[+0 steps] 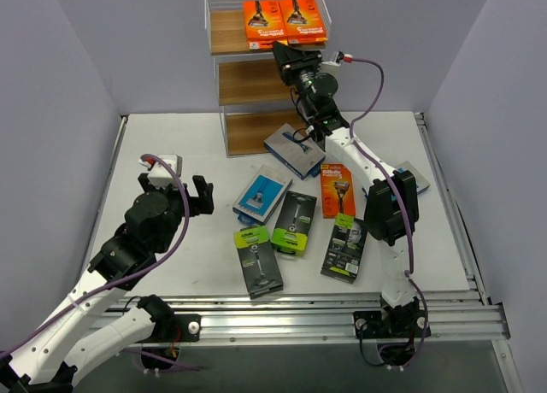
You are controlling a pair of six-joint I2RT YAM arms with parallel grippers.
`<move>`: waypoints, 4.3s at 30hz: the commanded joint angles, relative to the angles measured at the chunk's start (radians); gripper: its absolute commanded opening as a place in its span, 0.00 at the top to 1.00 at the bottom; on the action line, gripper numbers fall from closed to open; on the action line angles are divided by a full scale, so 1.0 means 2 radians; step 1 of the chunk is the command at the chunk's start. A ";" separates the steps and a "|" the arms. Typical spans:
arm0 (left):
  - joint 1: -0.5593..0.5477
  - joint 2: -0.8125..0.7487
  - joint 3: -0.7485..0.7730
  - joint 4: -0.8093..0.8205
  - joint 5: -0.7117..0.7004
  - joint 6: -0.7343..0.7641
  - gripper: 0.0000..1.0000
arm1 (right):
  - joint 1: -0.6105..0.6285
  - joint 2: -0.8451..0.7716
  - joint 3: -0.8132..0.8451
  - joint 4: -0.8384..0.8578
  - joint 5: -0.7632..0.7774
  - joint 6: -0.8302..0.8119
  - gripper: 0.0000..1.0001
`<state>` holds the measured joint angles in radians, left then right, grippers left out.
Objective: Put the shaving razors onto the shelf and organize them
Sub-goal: Place the shaving razor onto shelf, then grab a shaving razor with the right arm
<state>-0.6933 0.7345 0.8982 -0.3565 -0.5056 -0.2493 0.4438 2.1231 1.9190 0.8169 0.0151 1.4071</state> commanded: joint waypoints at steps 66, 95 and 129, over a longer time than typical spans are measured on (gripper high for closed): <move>0.020 0.027 0.026 -0.021 -0.057 0.029 0.04 | -0.034 -0.409 -0.435 -0.055 -0.078 -0.124 0.35; 0.026 0.027 0.029 -0.022 -0.045 0.036 0.04 | -0.219 -0.277 -0.433 -0.323 -0.186 -0.478 0.32; 0.051 0.033 0.030 -0.011 0.036 0.030 0.06 | -0.254 0.103 -0.038 -0.563 -0.511 -0.829 0.54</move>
<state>-0.6044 0.7971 0.9180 -0.4099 -0.4583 -0.1810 -0.0540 2.3085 1.7855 -0.2348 -0.9119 -0.1959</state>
